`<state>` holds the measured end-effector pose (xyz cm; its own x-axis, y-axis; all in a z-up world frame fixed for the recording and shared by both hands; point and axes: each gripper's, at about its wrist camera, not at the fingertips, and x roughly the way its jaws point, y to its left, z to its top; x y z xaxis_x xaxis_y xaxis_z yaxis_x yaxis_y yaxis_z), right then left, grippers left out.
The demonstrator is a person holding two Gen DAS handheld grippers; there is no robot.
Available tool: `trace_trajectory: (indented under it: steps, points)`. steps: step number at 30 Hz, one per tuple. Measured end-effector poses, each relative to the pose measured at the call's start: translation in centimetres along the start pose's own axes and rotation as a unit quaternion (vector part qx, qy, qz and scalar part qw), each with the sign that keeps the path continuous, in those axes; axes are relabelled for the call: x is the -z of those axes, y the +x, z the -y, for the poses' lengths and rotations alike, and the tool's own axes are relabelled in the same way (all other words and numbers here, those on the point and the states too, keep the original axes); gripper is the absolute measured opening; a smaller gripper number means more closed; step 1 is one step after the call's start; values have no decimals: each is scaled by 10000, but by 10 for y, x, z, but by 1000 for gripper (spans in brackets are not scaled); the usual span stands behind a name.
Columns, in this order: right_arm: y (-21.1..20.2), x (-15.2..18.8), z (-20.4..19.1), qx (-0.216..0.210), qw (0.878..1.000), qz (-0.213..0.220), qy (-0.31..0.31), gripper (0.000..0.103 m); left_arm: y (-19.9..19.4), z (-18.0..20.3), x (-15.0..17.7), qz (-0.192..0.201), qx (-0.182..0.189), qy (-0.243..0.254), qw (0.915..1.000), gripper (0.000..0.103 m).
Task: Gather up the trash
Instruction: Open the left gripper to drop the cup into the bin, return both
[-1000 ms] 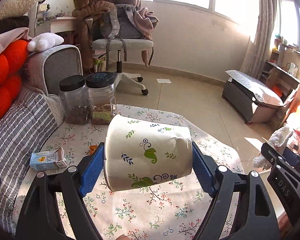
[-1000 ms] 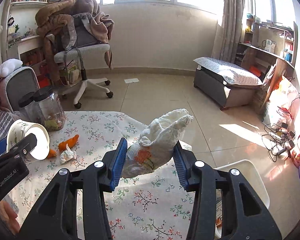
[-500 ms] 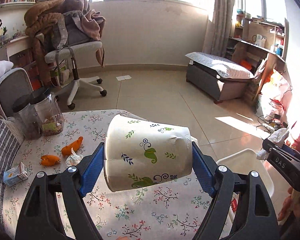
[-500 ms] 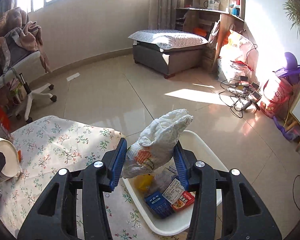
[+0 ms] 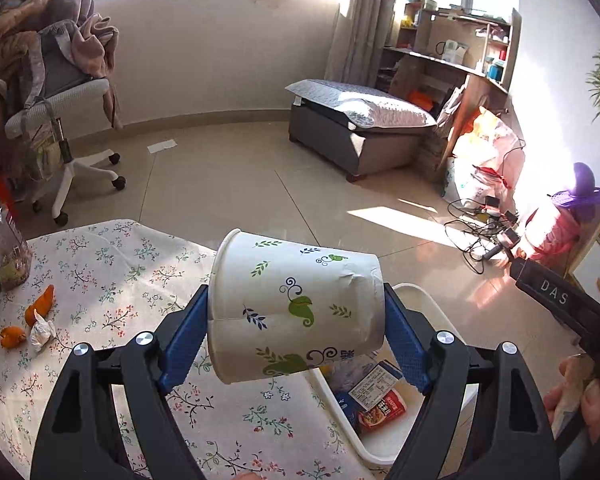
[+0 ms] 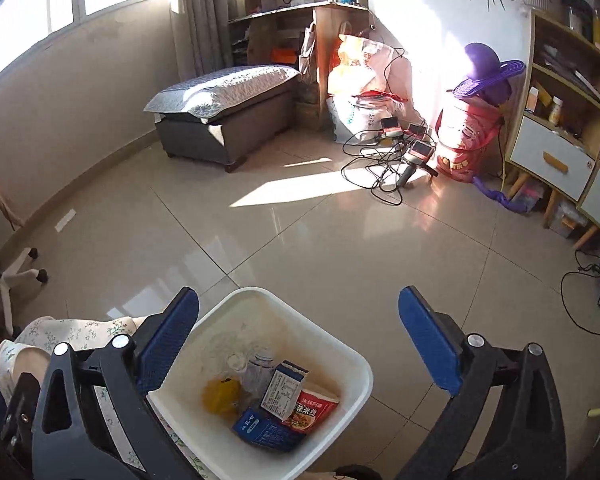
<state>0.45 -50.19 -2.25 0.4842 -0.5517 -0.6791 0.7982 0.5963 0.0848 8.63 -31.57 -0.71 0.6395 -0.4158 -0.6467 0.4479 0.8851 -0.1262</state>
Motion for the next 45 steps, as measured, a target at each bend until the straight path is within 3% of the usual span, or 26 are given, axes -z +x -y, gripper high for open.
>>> trace_trajectory:
  steps: [5,12,19,22,30,34,45]
  points:
    - [1,-8,26,146,9987,90,476,96,18,22,-6,-301,564,-137,9979,80]
    - [1,-14,43,179,9970,177,737,96,38,42,1,-790,1017,-149,9916,80]
    - [0,-14,37,158,9975,207,658,96,36,42,6,-875,1086,-38,9902,86]
    - [-3,-11,27,127,9982,194,548,96,31,34,5,-790,875,-23,9930,88]
    - [-14,4,-19,-74,9995,297,-127,96,18,-10,7,-547,-155,-163,9982,89]
    - [-18,18,-47,-196,9981,258,-520,96,10,-39,12,-490,-614,-351,9963,89]
    - [-38,58,-121,-699,9855,229,-1532,96,-21,-120,32,-394,-1446,-784,9856,89]
